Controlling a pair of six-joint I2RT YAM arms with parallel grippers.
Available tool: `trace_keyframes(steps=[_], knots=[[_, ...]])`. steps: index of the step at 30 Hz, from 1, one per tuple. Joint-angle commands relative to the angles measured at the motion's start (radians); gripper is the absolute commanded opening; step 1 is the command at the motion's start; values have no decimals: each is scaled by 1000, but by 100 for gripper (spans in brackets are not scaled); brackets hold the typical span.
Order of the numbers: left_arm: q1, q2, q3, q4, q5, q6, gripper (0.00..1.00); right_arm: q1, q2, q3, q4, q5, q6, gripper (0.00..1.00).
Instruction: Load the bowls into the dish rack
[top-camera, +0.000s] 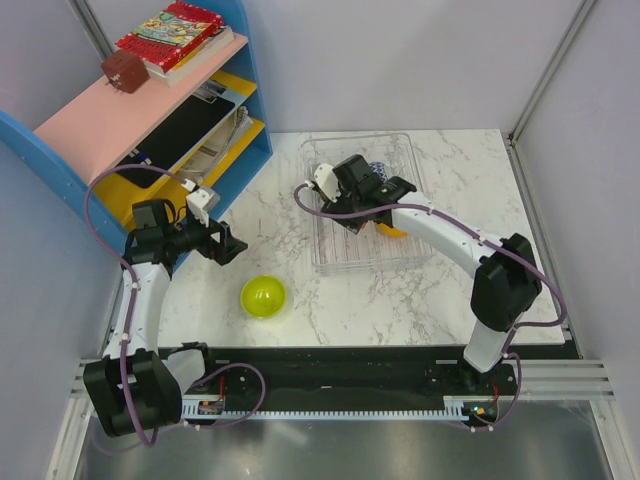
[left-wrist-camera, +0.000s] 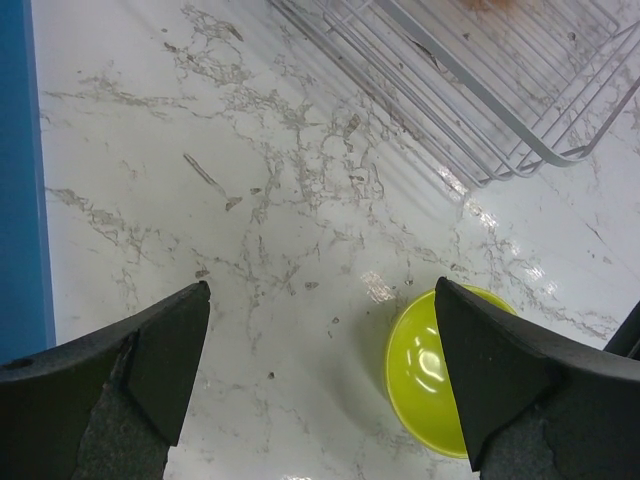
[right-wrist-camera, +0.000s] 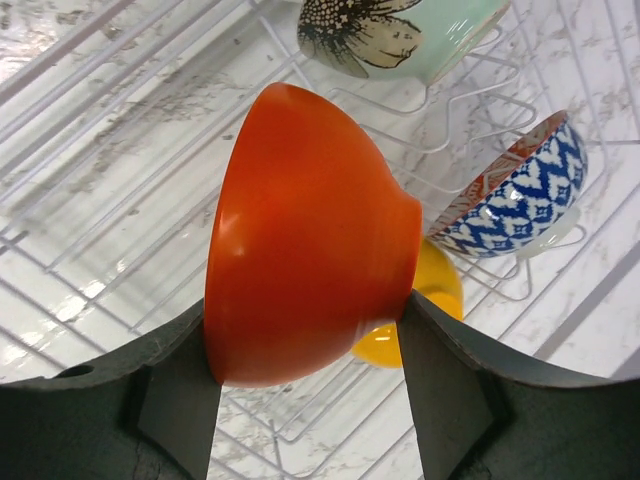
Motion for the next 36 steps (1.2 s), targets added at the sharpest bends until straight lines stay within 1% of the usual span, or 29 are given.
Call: trace_keyframes(steps=[1,4,12,17,27,30,31,33,34,36], knots=[[7,7,-9,50,33,-35,99,28,47,14,68,150,-114,0],[8,7,-12,56,30,-36,98,46,68,3,81,179,-160,0],[10,-1,-23,64,43,-33,98,82,117,-43,143,249,-219,0],[13,-3,-25,65,51,-32,98,114,148,-86,196,341,-275,0],[14,-6,-28,67,53,-30,98,134,217,-87,243,412,-344,0],[17,-9,-29,67,51,-28,98,137,229,-90,253,421,-357,8],[16,-7,-32,67,53,-28,98,138,229,-92,255,423,-358,22],[17,-9,-32,67,53,-25,98,137,229,-93,256,418,-360,40],[17,-10,-31,67,53,-27,98,137,228,-95,256,414,-358,51],[17,-10,-34,67,56,-24,98,138,219,-95,256,403,-352,62]])
